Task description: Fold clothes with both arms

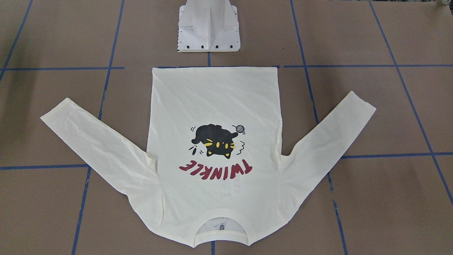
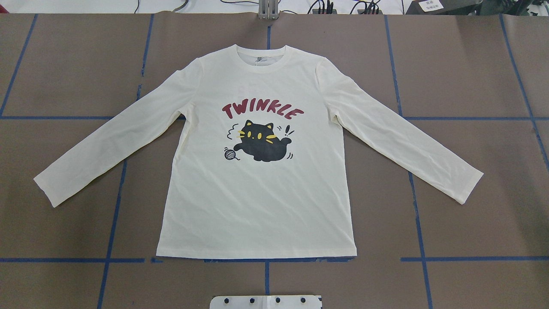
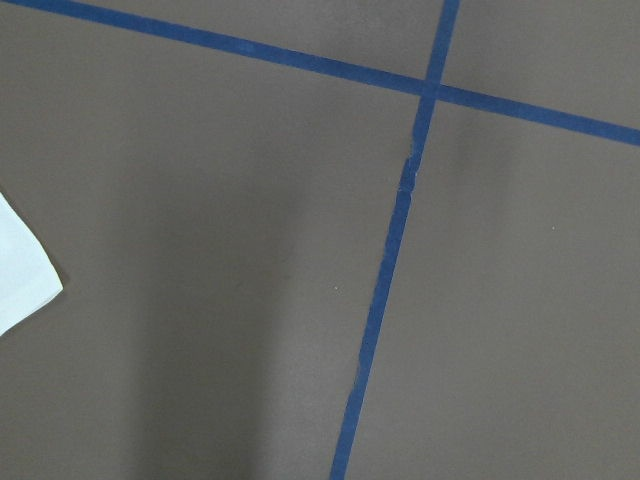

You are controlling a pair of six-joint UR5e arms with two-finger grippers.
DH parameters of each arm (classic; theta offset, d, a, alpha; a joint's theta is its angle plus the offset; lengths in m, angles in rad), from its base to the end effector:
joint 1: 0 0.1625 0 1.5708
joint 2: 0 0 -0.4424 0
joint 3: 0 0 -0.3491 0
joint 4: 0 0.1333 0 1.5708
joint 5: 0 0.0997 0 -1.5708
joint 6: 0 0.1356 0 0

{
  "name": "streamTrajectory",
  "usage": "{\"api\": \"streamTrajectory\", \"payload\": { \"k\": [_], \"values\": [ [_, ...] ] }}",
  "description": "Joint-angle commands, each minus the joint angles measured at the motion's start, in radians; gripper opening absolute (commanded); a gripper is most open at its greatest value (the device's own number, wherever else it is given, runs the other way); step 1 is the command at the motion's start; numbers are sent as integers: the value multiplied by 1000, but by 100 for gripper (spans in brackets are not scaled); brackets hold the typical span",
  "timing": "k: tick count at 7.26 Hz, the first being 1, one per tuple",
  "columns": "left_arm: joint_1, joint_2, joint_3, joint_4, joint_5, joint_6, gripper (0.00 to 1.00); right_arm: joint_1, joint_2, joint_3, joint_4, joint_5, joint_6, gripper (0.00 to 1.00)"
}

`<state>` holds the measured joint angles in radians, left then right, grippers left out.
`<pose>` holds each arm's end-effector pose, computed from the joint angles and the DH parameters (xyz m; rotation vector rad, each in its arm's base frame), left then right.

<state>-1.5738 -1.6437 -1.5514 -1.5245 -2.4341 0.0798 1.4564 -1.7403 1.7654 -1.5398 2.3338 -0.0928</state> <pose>-0.0317 -0.4811 0.6725 0.0425 0.8625 0.0751 -0.0040 -0.3814 0.6821 0.0452 -0.7649 -0.2184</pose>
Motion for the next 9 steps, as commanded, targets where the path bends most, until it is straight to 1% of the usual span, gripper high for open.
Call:
{"api": "streamTrajectory", "payload": {
  "k": [1,2,3,4,5,6,7,8,9],
  "values": [
    [0,-10,-33,3,-11,1,100,-1,4,6,3,-1,-2,100],
    [3,-5,-77,0,45,-5,100,1,1,3,3,1,1,100],
    [24,13,-170,-5,164,-6,100,-1,5,2,4,16,-2,100],
    [40,1,-151,-19,249,-6,100,-2,27,-32,38,18,1,100],
    [38,2,-176,-46,241,-6,100,-5,6,-41,120,21,-1,100],
    [38,36,-197,-49,165,-2,100,-24,13,-69,168,24,2,100],
    [37,77,-202,-54,18,0,100,-57,22,-70,177,27,42,100],
    [37,87,-194,-87,-15,-3,100,-115,54,-69,181,25,164,100],
    [37,85,-191,-98,15,-6,100,-170,82,-70,181,25,247,100]
  ]
}}
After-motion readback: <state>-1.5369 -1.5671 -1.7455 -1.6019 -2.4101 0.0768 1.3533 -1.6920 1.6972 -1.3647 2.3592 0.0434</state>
